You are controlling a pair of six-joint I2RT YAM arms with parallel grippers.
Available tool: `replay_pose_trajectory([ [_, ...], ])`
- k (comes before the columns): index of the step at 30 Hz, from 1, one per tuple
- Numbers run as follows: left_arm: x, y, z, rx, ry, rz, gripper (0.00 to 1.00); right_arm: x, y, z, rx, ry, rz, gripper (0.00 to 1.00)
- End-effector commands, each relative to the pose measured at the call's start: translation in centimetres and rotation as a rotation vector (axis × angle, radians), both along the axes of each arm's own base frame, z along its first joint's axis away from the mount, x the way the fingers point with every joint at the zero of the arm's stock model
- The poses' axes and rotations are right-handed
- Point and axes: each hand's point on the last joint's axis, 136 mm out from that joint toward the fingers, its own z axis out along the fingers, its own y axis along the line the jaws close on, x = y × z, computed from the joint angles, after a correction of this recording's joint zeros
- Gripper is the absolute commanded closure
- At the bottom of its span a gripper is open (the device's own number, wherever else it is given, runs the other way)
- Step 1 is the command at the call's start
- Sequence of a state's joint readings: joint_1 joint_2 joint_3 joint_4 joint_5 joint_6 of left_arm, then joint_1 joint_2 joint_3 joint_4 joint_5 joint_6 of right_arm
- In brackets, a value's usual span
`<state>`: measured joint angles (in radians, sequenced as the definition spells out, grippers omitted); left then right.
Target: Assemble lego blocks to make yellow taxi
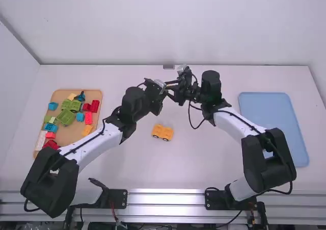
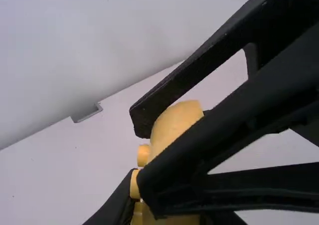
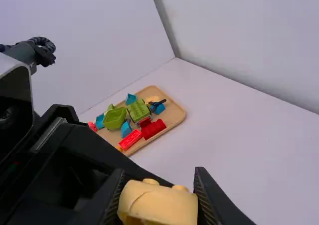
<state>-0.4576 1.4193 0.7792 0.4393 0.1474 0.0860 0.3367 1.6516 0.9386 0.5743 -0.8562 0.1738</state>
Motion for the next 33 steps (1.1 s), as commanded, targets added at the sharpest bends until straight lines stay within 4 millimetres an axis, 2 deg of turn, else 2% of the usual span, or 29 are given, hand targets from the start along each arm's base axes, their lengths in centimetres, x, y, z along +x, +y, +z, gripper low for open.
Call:
replay_pose_trajectory([
  [1,-0.1,-0.6,1.7,-0.044,-0.037,-0.019,0.80,-0.5,0.2,-0.3,-0.004,0.010,0.016,0.78],
  [2,-0.1,-0.6,1.7,-0.045,-0.037,-0.019,0.75,-0.4,0.2,-0.2,-0.004,0.009,0.016,0.79],
  [3,-0.2,-0.7,1.7,-0.044,-0.037,-0.023,0.59,-0.4,0.2,-0.2,-0.004,0.009,0.016,0.80],
  [4,-0.2,-0.8,1.7,-0.045,-0.037,-0.024,0.55,-0.4,0.2,-0.3,-0.004,0.009,0.016,0.80],
  [5,-0.2,-0.7,1.7,-0.044,-0.036,-0.023,0.41,-0.4,0.2,-0.3,-0.005,0.008,0.016,0.81],
  [6,-0.4,-0.9,1.6,-0.037,-0.037,-0.049,0.17,-0.4,0.2,-0.2,-0.007,-0.001,0.018,0.87],
  [7,-0.7,-1.3,1.6,-0.026,-0.045,-0.086,0.01,-0.6,0.2,-0.2,-0.008,-0.012,0.029,0.89],
  [10,-1.6,-2.2,1.6,-0.041,-0.026,-0.161,0.01,-1.2,0.4,0.2,-0.005,-0.053,0.077,0.96],
  [13,-1.7,-2.1,1.6,-0.056,0.014,-0.189,0.01,-1.4,-0.1,0.8,0.002,-0.088,0.115,0.95],
  [16,-2.6,-2.1,1.7,-0.058,0.041,-0.308,0.01,-2.1,-0.8,1.7,0.022,-0.126,0.193,0.93],
  [17,-4.0,-1.8,2.4,-0.100,0.067,-0.446,0.01,-3.0,-1.4,2.6,0.043,-0.159,0.279,0.92],
  [20,-6.1,-0.5,4.2,-0.179,0.050,-0.642,0.01,-4.0,-2.8,3.3,0.063,-0.211,0.371,0.91],
  [23,-7.2,0.8,4.9,-0.221,0.024,-0.741,0.01,-4.9,-3.3,3.8,0.086,-0.239,0.432,0.89],
  [28,-8.3,0.2,4.6,-0.262,0.038,-0.844,0.01,-7.1,-3.0,4.5,0.129,-0.310,0.559,0.87],
  [33,-8.4,-0.1,4.6,-0.310,0.057,-0.904,0.01,-7.6,-2.6,4.6,0.133,-0.309,0.577,0.87],
])
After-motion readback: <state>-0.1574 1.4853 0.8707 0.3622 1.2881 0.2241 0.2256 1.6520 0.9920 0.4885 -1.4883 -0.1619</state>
